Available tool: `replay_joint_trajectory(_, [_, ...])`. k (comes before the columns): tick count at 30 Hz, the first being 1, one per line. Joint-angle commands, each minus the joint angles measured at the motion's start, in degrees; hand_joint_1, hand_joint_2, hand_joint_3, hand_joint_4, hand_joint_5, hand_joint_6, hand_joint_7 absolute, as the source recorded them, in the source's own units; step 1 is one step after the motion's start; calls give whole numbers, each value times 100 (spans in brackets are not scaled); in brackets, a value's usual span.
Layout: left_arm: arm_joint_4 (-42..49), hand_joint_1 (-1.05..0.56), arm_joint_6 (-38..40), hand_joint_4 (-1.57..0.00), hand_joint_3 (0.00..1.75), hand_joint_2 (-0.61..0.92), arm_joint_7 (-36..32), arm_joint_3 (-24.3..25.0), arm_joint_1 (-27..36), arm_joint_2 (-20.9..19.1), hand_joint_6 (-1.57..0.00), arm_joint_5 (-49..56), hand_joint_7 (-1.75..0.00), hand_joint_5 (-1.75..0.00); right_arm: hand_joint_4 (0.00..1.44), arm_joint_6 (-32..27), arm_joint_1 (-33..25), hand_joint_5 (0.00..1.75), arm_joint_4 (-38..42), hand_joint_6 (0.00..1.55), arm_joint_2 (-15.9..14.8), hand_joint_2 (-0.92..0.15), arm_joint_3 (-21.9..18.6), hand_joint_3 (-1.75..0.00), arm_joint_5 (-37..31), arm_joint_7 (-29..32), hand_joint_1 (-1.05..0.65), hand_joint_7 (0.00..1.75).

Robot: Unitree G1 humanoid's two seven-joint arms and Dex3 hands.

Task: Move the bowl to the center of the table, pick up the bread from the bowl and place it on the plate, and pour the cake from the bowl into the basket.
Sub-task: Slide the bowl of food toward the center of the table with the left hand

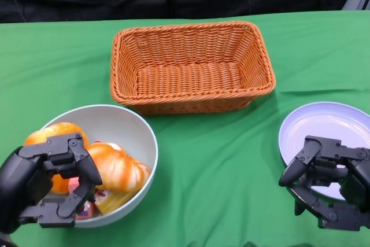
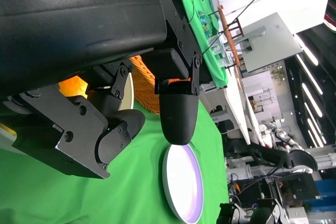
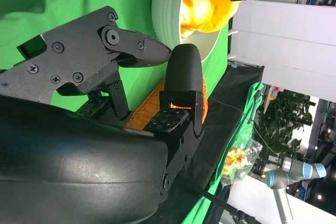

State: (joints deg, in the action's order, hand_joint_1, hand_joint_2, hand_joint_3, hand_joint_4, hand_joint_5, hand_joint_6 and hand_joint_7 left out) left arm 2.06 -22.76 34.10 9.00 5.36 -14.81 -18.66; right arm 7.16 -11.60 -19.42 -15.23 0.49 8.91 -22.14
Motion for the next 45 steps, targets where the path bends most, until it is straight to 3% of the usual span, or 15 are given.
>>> replay_joint_trajectory(1, [105,5,-68,-76,109,54,52,34,-23,-107,-77,17,-132,-164,84,86,-45,148,54,77,25,-66,-9,-71,-23,24,-16,119])
replay_joint_trajectory(38, [973,6,-687,-75,113,53,170,47,-443,-48,-77,59,-133,-166,82,378,181,148,542,77,122,-64,33,-76,-102,-12,-17,118])
replay_joint_trajectory(44, [641,0,-715,-77,97,62,-59,419,-440,-133,-81,-188,-114,-153,83,441,187,148,598,77,168,-63,75,-79,-116,14,-14,118])
replay_joint_trajectory(45, [483,-2,-566,-74,96,59,-84,537,-427,-188,-82,-362,-95,-141,83,417,187,148,585,77,169,-63,83,-79,-103,11,-15,118])
